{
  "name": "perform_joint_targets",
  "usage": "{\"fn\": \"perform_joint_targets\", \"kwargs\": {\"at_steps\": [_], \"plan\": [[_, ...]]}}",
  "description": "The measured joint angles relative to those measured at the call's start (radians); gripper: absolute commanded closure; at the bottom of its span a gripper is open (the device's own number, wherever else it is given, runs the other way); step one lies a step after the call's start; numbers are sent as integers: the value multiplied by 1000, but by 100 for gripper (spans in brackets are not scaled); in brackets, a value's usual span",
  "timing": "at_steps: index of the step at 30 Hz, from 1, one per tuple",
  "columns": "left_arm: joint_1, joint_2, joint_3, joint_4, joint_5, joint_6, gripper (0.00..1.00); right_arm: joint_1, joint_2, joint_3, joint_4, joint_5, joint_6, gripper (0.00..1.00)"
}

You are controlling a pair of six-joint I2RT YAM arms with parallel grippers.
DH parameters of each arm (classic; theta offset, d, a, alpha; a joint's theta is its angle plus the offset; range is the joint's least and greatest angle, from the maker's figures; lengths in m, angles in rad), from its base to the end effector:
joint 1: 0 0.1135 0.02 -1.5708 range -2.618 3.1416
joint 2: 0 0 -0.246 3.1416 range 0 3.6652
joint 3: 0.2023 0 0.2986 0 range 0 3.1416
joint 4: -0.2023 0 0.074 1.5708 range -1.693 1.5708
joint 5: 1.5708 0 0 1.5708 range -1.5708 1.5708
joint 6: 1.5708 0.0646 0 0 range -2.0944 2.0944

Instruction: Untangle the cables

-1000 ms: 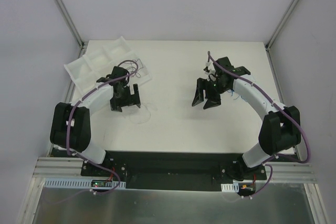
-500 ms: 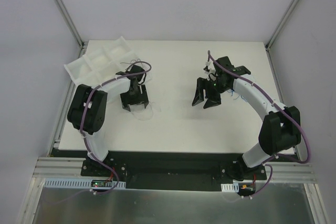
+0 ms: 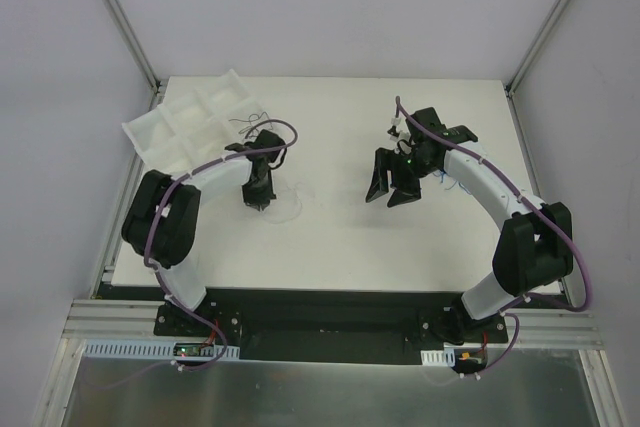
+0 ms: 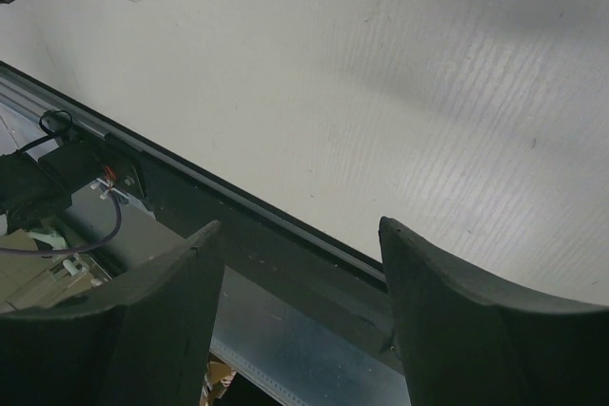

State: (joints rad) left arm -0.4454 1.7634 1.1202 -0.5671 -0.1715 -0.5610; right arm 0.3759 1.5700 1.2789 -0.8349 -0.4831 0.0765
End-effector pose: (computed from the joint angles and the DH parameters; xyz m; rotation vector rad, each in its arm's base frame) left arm 0.3528 -0.1562 0.0987 -0.2014 2.7372 -0.0345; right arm 0.3366 0.1651 0.2146 -0.5537 2.6583 0.7884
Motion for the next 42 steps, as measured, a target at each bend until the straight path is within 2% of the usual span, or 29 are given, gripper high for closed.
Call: {"fn": "perform_joint_targets", "kwargs": {"at_steps": [10,16,20,23,31,42], "plan": [[43,-409,12,-15,-91,133,100,2,0,0,0,0,0,32],[159,-471,128,-18,-161,238,100,4,0,0,0,0,0,33],[209,-447,212,-21,-232,319,100,6,0,0,0,0,0,33],[253,-407,263,-20,-234,351,100,7,0,0,-1,1,0,33],[335,-212,404,-13,-248,422,100,7,0,0,-3,8,-3,33],[397,39,426,-13,-230,443,100,2,14,1,-16,14,-4,33]]}}
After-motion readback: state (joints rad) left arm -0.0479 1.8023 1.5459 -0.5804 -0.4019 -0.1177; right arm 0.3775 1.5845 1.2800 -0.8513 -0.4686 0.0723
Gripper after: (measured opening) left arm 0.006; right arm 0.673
